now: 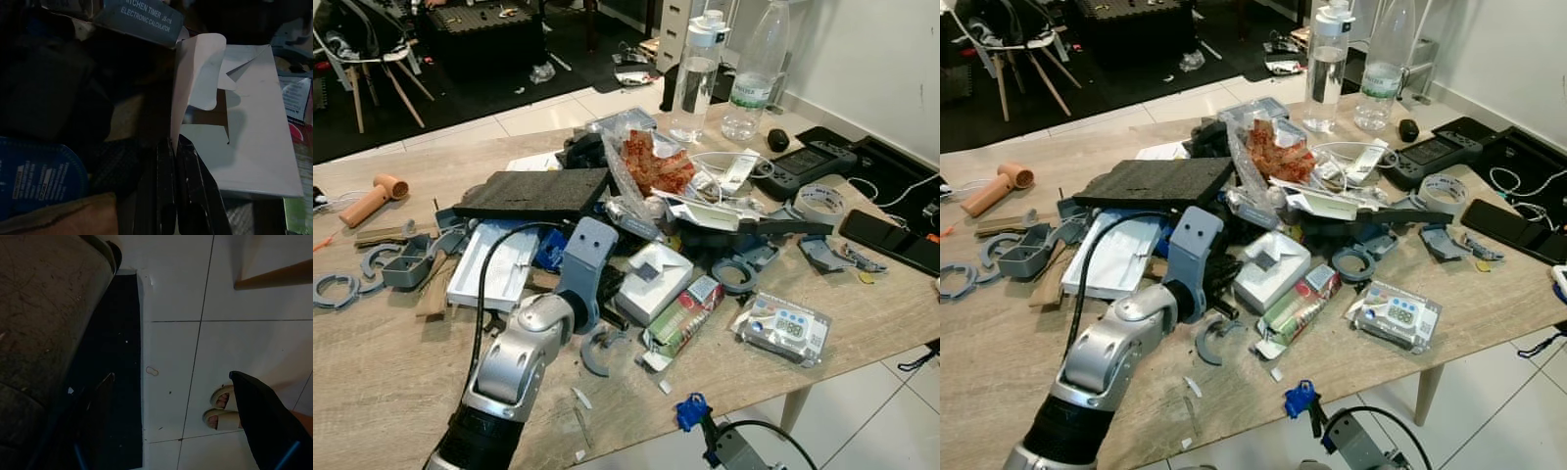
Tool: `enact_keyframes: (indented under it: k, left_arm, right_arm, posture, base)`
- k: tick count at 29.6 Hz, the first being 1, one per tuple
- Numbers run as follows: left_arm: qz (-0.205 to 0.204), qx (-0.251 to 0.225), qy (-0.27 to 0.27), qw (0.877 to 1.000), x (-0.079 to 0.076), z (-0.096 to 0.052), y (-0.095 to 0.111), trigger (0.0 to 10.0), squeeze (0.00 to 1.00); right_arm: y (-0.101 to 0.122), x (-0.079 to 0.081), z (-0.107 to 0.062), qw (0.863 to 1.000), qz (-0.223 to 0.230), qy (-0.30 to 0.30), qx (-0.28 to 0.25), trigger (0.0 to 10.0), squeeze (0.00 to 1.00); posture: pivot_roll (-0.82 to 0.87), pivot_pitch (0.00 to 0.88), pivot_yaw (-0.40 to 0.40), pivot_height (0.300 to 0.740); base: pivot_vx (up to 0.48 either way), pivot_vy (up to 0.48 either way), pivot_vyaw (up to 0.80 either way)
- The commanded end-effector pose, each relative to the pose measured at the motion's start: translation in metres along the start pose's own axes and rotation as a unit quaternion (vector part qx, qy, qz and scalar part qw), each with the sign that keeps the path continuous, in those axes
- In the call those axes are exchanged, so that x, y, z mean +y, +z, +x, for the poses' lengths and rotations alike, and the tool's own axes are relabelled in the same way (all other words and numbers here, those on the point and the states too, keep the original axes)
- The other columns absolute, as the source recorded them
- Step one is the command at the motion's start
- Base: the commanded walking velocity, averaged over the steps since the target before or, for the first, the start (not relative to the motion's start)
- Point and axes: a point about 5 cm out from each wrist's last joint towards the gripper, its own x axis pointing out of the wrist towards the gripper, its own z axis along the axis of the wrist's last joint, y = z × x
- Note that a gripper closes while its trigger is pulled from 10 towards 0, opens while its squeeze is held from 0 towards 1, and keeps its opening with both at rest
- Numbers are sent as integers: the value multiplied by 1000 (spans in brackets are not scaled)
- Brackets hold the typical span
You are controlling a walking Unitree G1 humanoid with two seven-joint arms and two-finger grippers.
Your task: Picking trash to rubbish bin
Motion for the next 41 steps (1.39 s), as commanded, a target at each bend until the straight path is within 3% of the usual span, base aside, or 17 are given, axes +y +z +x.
enact_keyframes:
  k: [1, 3, 6, 7, 9, 10, 11, 12, 19, 21, 25, 30, 41]
  left_arm:
    - [-20, -29, 17, 999, 4, 3, 3, 0, 0]
    - [-34, -82, 16, 996, 5, 2, 18, 0, 0]
    - [-49, -109, 15, 993, 6, 0, 25, 0, 0]
    - [-63, -140, 2, 988, 7, -3, 32, 2745, 0]
    - [-70, -156, -9, 985, 7, -5, 36, 2745, 0]
    - [-80, -174, -24, 981, 6, -7, 40, 4902, 0]
    - [-86, -187, -34, 978, 5, -9, 42, 4902, 0]
    - [-99, -205, -51, 972, 5, -13, 46, 9686, 0]
    - [-148, -277, -70, 947, 15, -26, 60, 10000, 0]
    - [-158, -292, -70, 941, 18, -30, 62, 10000, 0]
    - [-174, -334, -67, 924, 29, -42, 69, 10000, 0]
    - [-182, -353, -89, 914, 30, -50, 74, 10000, 0]
    - [-160, -348, -125, 915, 13, -51, 75, 10000, 0]
  right_arm:
    - [1, 20, 1, 1000, 1, 31, 1, 10000, 0]
    - [3, 20, 1, 1000, 1, 30, -1, 10000, 0]
    - [3, 17, 1, 1000, 1, 29, -1, 10000, 0]
    - [4, 11, 1, 1000, 0, 25, -1, 10000, 0]
    - [3, 8, 0, 1000, 0, 23, -1, 10000, 0]
    - [3, 6, 0, 1000, 0, 21, -1, 10000, 0]
    - [2, 4, 0, 1000, 0, 20, -1, 10000, 0]
    - [1, 0, 0, 1000, 0, 18, 0, 10000, 0]
    - [-4, -11, -1, 1000, -1, 11, 5, 10000, 0]
    - [-5, -9, -1, 1000, 0, 12, 5, 10000, 0]
    - [-2, 10, 0, 1000, 0, 25, 3, 10000, 0]
    - [1, 13, 1, 1000, 1, 28, 2, 10000, 0]
    - [0, 7, 0, 1000, 1, 25, 2, 10000, 0]
  posture:
    - [27, 111, 36, 740]
    - [24, 104, 37, 740]
    - [24, 104, 37, 740]
    - [24, 104, 37, 740]
    - [24, 104, 37, 740]
    - [24, 104, 37, 740]
    - [24, 104, 37, 740]
    - [24, 104, 37, 740]
    - [24, 104, 37, 740]
    - [26, 107, 40, 740]
    - [30, 114, 41, 740]
    - [30, 116, 42, 740]
    - [33, 118, 41, 740]
  base:
    - [0, 0, 0]
    - [0, 0, 0]
    - [0, 0, 0]
    - [0, 0, 0]
    - [0, 0, 0]
    - [0, 0, 0]
    - [0, 0, 0]
    - [0, 0, 0]
    - [0, 0, 0]
    - [0, 0, 0]
    - [0, 0, 0]
    - [0, 0, 0]
    - [-91, 0, 0]
